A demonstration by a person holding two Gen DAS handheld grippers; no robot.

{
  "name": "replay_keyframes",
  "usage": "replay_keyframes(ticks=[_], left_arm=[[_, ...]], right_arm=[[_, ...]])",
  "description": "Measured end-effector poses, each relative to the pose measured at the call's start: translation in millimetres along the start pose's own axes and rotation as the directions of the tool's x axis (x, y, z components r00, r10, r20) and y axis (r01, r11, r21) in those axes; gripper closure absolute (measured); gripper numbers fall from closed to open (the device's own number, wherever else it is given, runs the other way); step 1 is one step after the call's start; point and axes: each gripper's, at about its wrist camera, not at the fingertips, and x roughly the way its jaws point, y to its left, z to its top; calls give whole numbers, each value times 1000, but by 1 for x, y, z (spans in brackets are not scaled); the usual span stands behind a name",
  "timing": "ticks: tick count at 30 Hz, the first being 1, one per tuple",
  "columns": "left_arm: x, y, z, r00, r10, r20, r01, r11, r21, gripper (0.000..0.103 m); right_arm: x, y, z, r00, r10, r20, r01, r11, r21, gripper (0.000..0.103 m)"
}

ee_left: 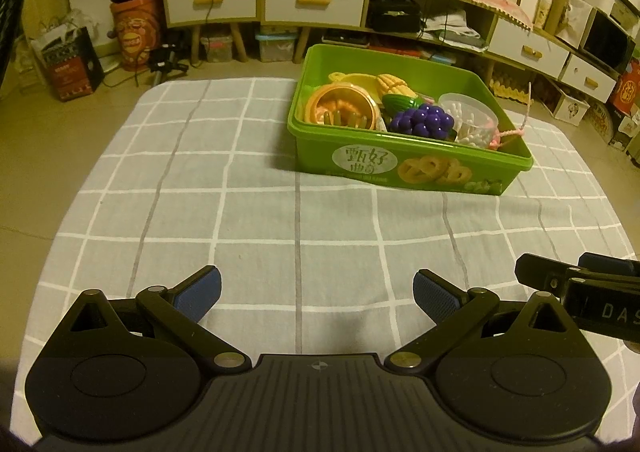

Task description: Organize rigid objects

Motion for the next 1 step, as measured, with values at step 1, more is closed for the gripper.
replay_keyframes(ticks=[1], left_arm=[[2, 1, 0, 1000, -1, -3, 1, 1000, 0, 2]], right_arm=[[2, 0, -1, 1000, -3, -2, 3, 1000, 1, 42]])
